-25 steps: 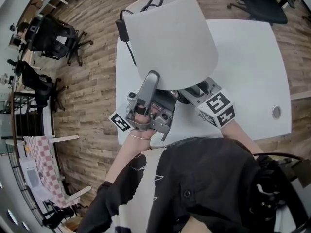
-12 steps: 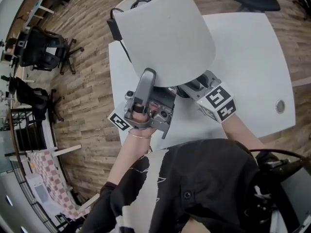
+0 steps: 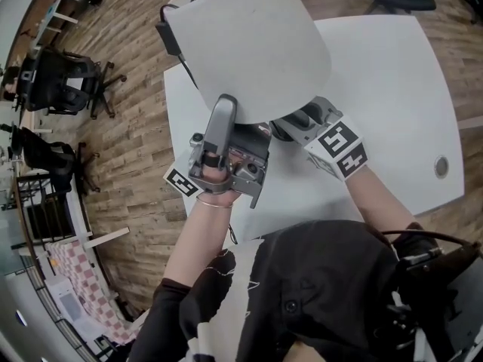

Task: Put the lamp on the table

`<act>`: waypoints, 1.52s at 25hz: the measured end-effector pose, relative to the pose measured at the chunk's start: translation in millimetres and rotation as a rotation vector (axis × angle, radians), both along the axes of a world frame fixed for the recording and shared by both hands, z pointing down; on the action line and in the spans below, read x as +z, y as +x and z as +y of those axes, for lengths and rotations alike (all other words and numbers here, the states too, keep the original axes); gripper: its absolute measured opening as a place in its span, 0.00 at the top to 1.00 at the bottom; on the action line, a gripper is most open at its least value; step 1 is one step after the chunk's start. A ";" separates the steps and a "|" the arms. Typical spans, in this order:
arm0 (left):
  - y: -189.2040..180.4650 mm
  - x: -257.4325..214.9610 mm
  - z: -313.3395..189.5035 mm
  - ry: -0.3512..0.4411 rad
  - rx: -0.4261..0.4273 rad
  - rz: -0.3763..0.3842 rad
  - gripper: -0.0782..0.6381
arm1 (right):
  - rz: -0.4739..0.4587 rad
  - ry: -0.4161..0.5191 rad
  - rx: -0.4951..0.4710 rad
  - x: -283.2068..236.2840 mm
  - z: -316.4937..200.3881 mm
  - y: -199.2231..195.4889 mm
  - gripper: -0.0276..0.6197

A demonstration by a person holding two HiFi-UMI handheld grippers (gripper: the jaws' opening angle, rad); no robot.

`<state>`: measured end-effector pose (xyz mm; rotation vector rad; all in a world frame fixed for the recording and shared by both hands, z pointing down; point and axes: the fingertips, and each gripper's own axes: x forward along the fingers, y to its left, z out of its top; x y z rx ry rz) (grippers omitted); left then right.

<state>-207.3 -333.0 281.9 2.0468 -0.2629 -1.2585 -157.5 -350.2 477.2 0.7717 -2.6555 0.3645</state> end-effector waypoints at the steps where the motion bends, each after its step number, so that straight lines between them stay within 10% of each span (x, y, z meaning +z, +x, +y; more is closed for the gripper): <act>1: 0.4 1.7 -3.9 0.002 0.003 -0.004 0.85 | 0.000 -0.001 0.002 1.7 -3.9 -0.5 0.69; 38: 8.7 2.9 -17.0 0.028 -0.044 -0.117 0.85 | -0.022 -0.077 0.095 6.8 -28.4 -6.8 0.69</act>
